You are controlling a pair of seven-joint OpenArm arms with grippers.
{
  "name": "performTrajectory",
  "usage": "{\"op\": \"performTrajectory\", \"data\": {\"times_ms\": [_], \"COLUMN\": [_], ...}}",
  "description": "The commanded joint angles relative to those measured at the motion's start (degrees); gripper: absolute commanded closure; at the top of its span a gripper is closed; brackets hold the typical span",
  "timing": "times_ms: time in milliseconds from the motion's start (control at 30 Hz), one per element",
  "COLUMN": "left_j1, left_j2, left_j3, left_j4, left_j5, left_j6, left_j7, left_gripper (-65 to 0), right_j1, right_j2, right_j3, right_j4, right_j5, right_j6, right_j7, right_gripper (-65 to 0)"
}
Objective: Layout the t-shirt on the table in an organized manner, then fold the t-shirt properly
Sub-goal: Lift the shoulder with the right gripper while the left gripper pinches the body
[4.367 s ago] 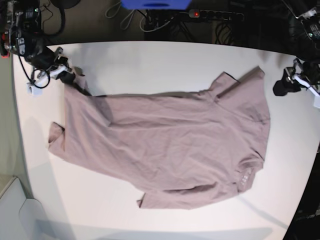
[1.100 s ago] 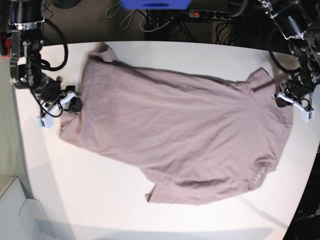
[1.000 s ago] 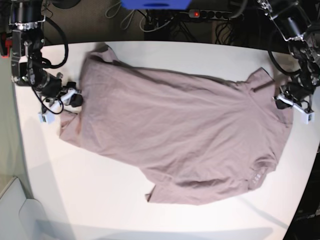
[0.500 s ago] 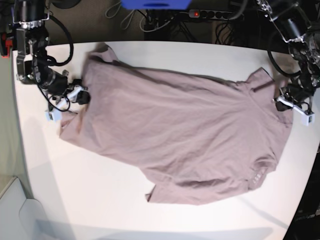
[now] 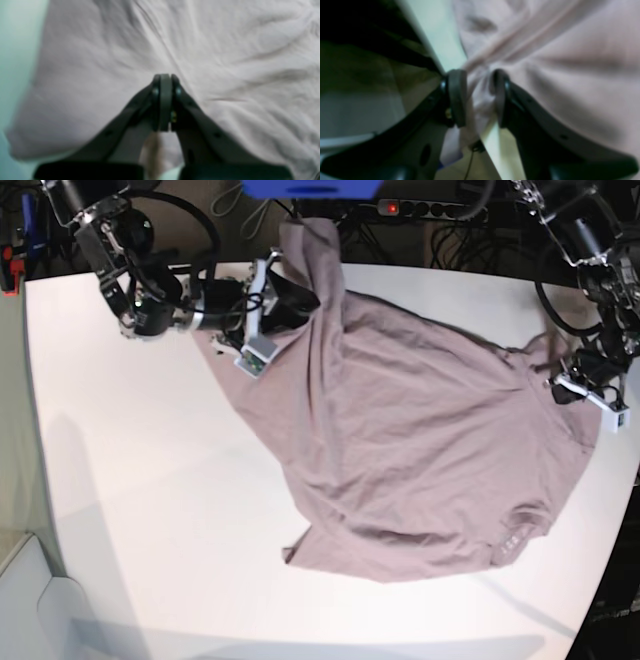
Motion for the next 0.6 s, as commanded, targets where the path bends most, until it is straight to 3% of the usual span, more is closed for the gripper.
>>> {"op": "performTrajectory", "data": {"times_ms": [0,233,367,567], "left_j1": [-1.1,-2.0,-1.9,-2.9], "left_j2": [-0.9,-0.9,-0.9,-0.1], "left_j3": [-0.1,-0.4,-0.1,1.8], "left_j4": [0.9,2.9,6.5,8.4], "left_j5": [-1.0,-2.6,-10.3,-22.2], "left_j6": [-0.2,-0.2,-0.2,-0.2], "left_j7": [-1.0,-0.4,-0.3,3.3], "left_gripper": [-0.4,-0.4,-0.4,-0.4], "right_j1": [0.8,-0.5,-3.9,-10.1], "right_j2": [1.3,3.4,3.2,2.8], "right_j3": [0.4,10.5,19.5,23.9], "right_j4": [2.2,4.9,4.9,4.9], "right_j5": [0.7,0.6,0.5,0.5], "right_j6": [0.2,0.2,0.2,0.1], "right_j7": [1.1,0.7,0.7,1.2], "right_gripper": [-19.9,-19.9,-20.2,-20.2]}}
